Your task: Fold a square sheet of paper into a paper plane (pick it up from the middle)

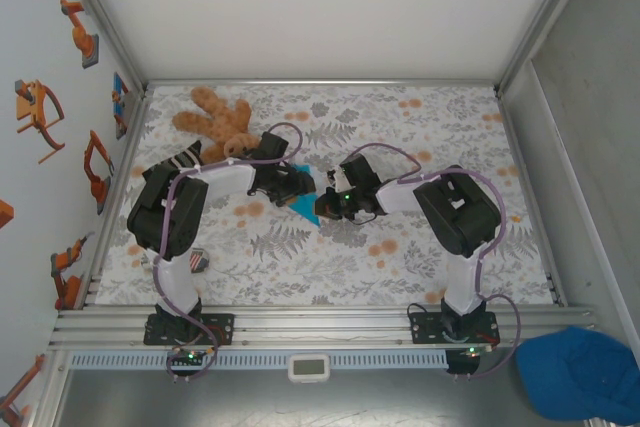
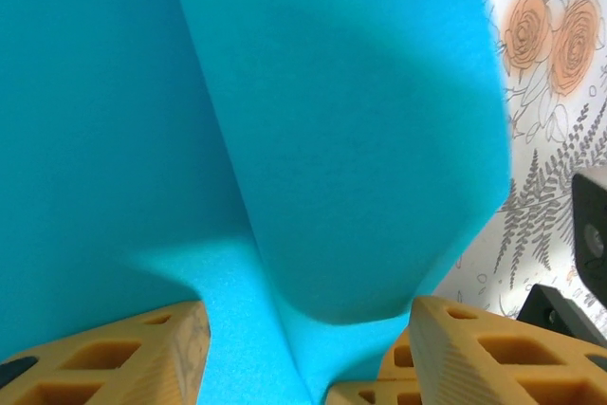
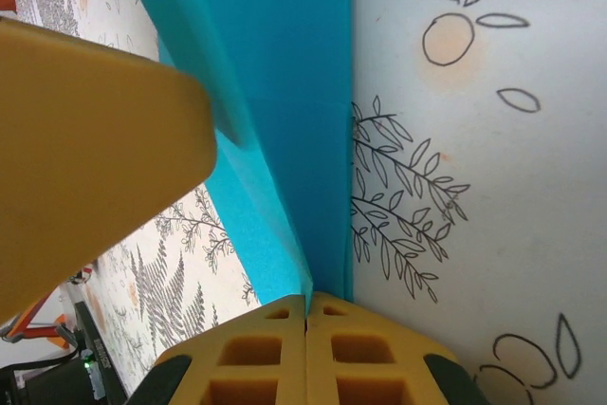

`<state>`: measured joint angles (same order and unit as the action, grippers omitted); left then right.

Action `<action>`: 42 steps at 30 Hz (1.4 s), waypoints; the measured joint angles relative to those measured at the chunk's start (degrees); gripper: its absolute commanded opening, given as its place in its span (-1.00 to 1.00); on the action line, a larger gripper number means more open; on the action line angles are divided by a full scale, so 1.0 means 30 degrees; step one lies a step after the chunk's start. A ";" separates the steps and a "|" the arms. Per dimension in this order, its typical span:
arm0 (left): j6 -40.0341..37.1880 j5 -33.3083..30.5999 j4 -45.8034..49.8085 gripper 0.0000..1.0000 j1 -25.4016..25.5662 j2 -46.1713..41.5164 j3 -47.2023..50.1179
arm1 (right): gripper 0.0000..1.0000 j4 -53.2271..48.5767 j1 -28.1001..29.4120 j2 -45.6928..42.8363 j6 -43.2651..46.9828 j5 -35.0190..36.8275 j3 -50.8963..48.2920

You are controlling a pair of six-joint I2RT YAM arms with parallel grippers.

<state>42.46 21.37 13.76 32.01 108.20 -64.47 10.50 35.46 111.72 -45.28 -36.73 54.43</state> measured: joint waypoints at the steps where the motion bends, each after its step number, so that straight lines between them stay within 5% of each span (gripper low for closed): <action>1: -0.0015 -0.0051 0.0197 0.25 0.0000 -0.0087 0.0000 | -0.91 0.0000 -0.0015 0.0007 -0.0007 -0.0036 0.0000; 10: -0.0306 -0.0240 0.0342 0.33 -0.0095 -0.2747 -0.0313 | -0.94 -0.1282 -0.0029 0.0204 -0.0036 -0.0102 0.0692; 23: 0.0248 0.2127 -0.4167 -0.47 -0.0466 -0.2805 0.2448 | -0.94 -0.2943 -0.0029 0.0459 0.0466 -0.0117 0.1632; 42: 0.0605 0.3738 -0.6594 -0.54 -0.0466 -0.0488 0.3308 | -0.92 -0.3286 -0.0029 0.0474 0.0896 -0.0124 0.1778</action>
<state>44.27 32.58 -6.02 30.61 106.74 -54.54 0.64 35.38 113.14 -42.59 -37.10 59.77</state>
